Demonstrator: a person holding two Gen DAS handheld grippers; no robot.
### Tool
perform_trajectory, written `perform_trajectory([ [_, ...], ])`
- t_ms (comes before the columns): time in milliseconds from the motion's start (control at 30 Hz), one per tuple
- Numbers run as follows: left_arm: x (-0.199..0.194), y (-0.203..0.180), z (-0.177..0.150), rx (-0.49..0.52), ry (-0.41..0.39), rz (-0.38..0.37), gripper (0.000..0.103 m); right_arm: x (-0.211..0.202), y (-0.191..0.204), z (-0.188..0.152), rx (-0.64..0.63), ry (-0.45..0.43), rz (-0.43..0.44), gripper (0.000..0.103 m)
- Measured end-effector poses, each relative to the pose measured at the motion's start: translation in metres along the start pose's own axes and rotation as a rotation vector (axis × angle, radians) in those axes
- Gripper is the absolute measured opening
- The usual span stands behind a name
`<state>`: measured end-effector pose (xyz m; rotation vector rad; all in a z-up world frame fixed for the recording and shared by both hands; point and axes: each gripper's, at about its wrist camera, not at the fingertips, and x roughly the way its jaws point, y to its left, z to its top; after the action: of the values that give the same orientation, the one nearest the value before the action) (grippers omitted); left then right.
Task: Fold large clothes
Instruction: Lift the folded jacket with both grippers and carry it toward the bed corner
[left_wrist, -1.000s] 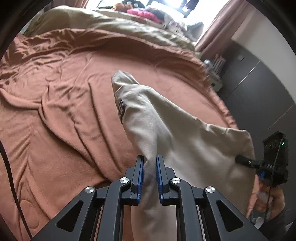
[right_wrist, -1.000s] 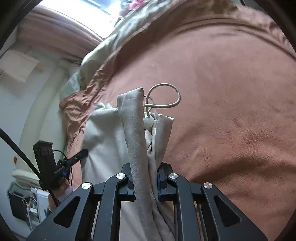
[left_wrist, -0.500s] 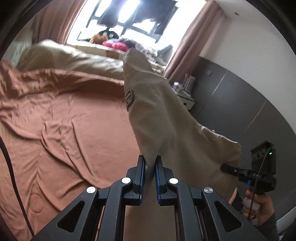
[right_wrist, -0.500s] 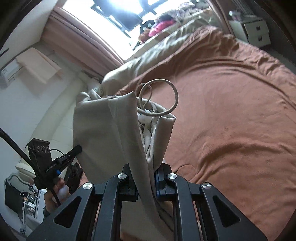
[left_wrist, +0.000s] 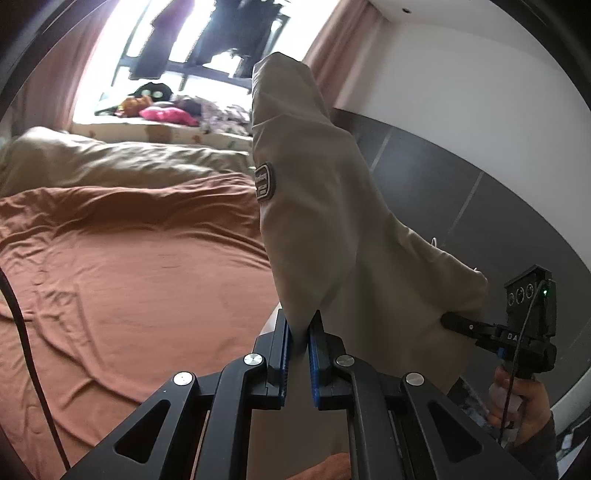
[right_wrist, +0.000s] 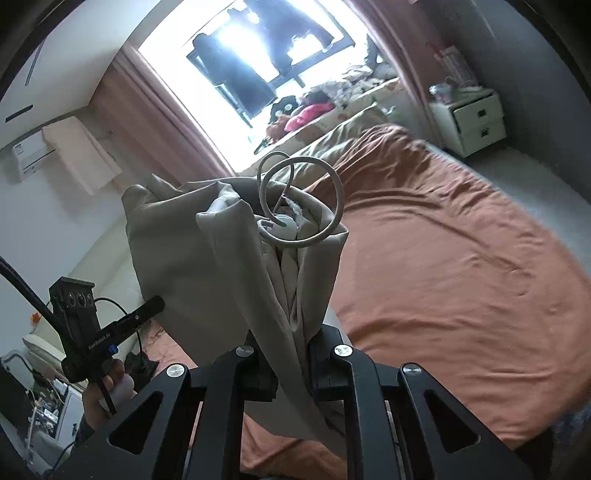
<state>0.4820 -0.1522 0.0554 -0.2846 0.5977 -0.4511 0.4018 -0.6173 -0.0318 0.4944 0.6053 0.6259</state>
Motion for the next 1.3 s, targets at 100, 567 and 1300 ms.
perform_trajectory([
  [100,0.015,-0.03,0.002,0.013,0.009,-0.031,0.009,-0.028,-0.011,0.009,-0.02,-0.01,-0.027,0.009],
  [567,0.092,-0.146,0.001,0.063,0.072,-0.135,0.008,-0.125,-0.041,0.021,-0.034,-0.073,-0.148,0.008],
  [1300,0.244,-0.139,0.0,-0.07,0.328,-0.169,0.007,-0.06,-0.08,0.05,0.133,0.01,-0.318,0.008],
])
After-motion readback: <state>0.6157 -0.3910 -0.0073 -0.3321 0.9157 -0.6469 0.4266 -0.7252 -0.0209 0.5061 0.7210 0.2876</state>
